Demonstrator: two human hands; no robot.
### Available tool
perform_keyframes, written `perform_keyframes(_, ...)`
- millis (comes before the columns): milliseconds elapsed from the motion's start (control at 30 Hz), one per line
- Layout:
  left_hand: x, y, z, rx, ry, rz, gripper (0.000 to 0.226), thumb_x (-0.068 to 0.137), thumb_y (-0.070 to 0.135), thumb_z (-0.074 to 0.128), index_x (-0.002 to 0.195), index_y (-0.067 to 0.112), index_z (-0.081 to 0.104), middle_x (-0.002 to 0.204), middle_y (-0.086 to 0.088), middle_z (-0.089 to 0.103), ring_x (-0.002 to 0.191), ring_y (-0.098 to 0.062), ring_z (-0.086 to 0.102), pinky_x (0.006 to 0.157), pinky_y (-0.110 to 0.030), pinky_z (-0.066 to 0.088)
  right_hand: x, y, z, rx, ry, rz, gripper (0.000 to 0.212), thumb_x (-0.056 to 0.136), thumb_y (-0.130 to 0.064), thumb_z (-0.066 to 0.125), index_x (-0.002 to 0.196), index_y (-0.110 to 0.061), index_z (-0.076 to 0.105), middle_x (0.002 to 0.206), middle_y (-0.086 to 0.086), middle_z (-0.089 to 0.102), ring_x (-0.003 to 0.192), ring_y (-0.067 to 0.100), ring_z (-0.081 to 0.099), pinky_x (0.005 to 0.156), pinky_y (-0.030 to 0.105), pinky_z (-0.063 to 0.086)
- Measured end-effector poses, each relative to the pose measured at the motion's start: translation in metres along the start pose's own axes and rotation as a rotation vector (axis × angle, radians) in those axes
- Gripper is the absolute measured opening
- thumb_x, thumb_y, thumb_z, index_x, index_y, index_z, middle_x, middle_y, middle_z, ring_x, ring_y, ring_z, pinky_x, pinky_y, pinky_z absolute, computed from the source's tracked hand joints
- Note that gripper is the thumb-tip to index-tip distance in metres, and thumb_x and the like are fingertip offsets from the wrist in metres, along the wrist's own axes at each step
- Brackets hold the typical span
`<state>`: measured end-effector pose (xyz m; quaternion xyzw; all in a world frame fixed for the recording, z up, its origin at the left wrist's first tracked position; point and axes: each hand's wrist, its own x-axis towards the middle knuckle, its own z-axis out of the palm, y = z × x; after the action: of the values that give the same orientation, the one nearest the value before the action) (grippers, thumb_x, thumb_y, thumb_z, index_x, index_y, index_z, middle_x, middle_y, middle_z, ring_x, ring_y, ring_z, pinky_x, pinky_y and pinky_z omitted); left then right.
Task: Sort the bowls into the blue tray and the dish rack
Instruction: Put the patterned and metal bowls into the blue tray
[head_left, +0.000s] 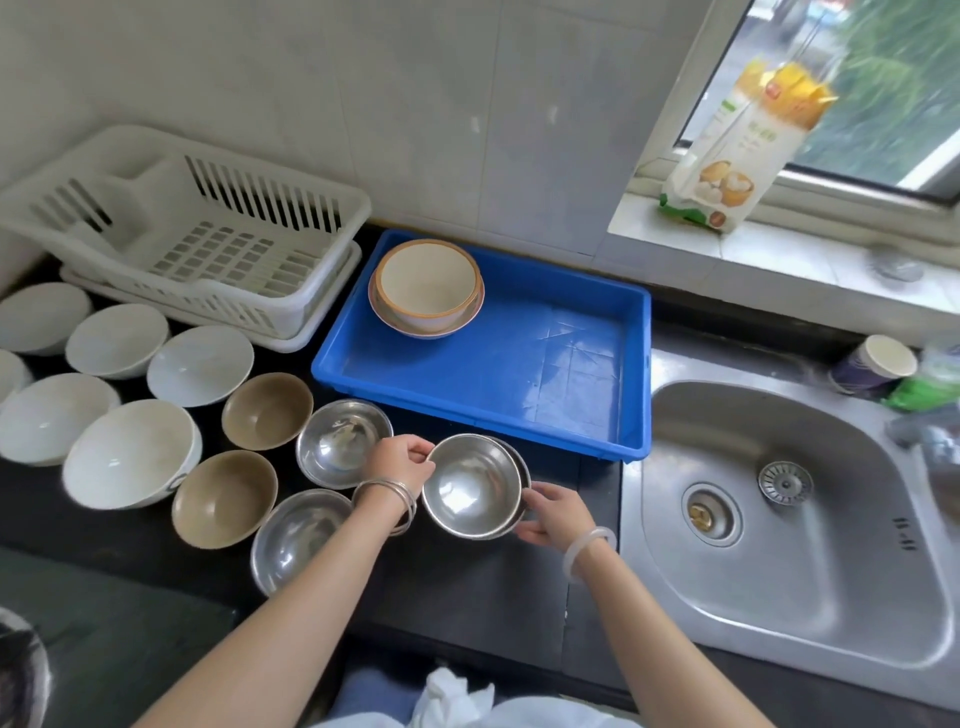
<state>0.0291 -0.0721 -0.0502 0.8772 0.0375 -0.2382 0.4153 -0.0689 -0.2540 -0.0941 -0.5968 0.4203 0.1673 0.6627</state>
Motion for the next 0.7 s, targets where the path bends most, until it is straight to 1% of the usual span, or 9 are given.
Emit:
perform_keyframes(67, 0.002, -0.002, 0.005, -0.006, -0.002, -0.004, 0.014, 0.077, 0.002, 0.065, 0.086, 0.012, 0.067, 0.087, -0.007, 0.070, 0.080, -0.020, 0.064, 0.078, -0.034, 0.055, -0.002, -0.002, -0.002, 0.016, 0.006, -0.002, 0.022, 0.091, -0.024, 0.052, 0.106, -0.016, 0.065, 0.095, 0.008, 0.070, 0.070, 0.021, 0.072, 0.058, 0.026, 0.056)
perform_keyframes(167, 0.004, -0.005, 0.010, -0.012, -0.009, -0.009, 0.012, 0.075, 0.001, 0.067, 0.081, 0.011, 0.065, 0.082, -0.007, 0.068, 0.083, -0.025, 0.066, 0.079, -0.042, 0.056, -0.004, -0.005, -0.004, 0.004, 0.026, -0.017, 0.022, 0.093, -0.029, 0.046, 0.098, -0.019, 0.065, 0.098, 0.009, 0.069, 0.074, 0.023, 0.070, 0.060, 0.028, 0.056)
perform_keyframes(267, 0.007, -0.008, 0.014, 0.048, 0.015, 0.029, 0.012, 0.075, 0.002, 0.068, 0.080, 0.013, 0.064, 0.084, -0.006, 0.069, 0.082, -0.020, 0.064, 0.077, -0.036, 0.056, -0.005, -0.007, -0.004, -0.031, 0.030, -0.030, 0.023, 0.094, -0.031, 0.045, 0.103, -0.020, 0.063, 0.101, 0.008, 0.068, 0.077, 0.022, 0.069, 0.061, 0.027, 0.056)
perform_keyframes(333, 0.007, -0.010, 0.015, 0.090, 0.037, 0.049, 0.012, 0.075, 0.004, 0.069, 0.082, 0.013, 0.064, 0.086, -0.004, 0.068, 0.081, -0.018, 0.062, 0.071, -0.028, 0.049, -0.003, -0.006, -0.003, -0.057, 0.027, -0.043, 0.024, 0.094, -0.031, 0.047, 0.110, -0.020, 0.062, 0.103, 0.007, 0.067, 0.078, 0.021, 0.069, 0.062, 0.027, 0.056)
perform_keyframes(400, 0.008, -0.014, 0.016, 0.109, 0.061, 0.047, 0.018, 0.075, 0.006, 0.070, 0.090, 0.012, 0.064, 0.089, -0.003, 0.064, 0.082, -0.017, 0.058, 0.070, -0.025, 0.042, -0.002, -0.005, -0.001, -0.078, 0.022, -0.053, 0.025, 0.094, -0.030, 0.048, 0.114, -0.020, 0.059, 0.106, 0.007, 0.066, 0.077, 0.020, 0.068, 0.063, 0.027, 0.057)
perform_keyframes(467, 0.010, -0.019, 0.017, 0.106, 0.062, 0.016, 0.029, 0.075, 0.008, 0.071, 0.102, 0.013, 0.063, 0.095, -0.003, 0.060, 0.086, -0.017, 0.056, 0.074, -0.027, 0.043, 0.000, -0.005, 0.000, -0.078, 0.021, -0.056, 0.027, 0.094, -0.029, 0.049, 0.117, -0.020, 0.058, 0.107, 0.007, 0.065, 0.075, 0.019, 0.067, 0.064, 0.028, 0.057)
perform_keyframes(567, 0.009, -0.022, 0.018, -0.143, -0.069, -0.151, 0.032, 0.080, 0.004, 0.065, 0.112, 0.008, 0.059, 0.100, -0.008, 0.062, 0.092, -0.024, 0.059, 0.082, -0.039, 0.053, 0.001, -0.006, 0.002, -0.059, 0.021, -0.045, 0.029, 0.094, -0.030, 0.050, 0.119, -0.019, 0.060, 0.110, 0.008, 0.065, 0.078, 0.021, 0.068, 0.064, 0.029, 0.057)
perform_keyframes(633, 0.007, -0.022, 0.019, -0.385, -0.171, -0.289, 0.030, 0.085, -0.001, 0.059, 0.115, 0.002, 0.056, 0.091, -0.010, 0.064, 0.086, -0.025, 0.059, 0.070, -0.036, 0.054, 0.001, -0.005, 0.002, -0.015, 0.020, -0.022, 0.027, 0.094, -0.032, 0.050, 0.115, -0.020, 0.062, 0.111, 0.009, 0.065, 0.083, 0.025, 0.069, 0.064, 0.029, 0.058)
perform_keyframes(700, 0.006, -0.022, 0.020, -0.492, -0.202, -0.341, 0.031, 0.087, -0.003, 0.055, 0.117, 0.000, 0.054, 0.089, -0.011, 0.063, 0.088, -0.028, 0.058, 0.066, -0.033, 0.052, 0.000, -0.005, 0.002, 0.029, 0.015, -0.005, 0.025, 0.093, -0.033, 0.052, 0.110, -0.021, 0.065, 0.111, 0.009, 0.066, 0.086, 0.027, 0.070, 0.065, 0.029, 0.058)
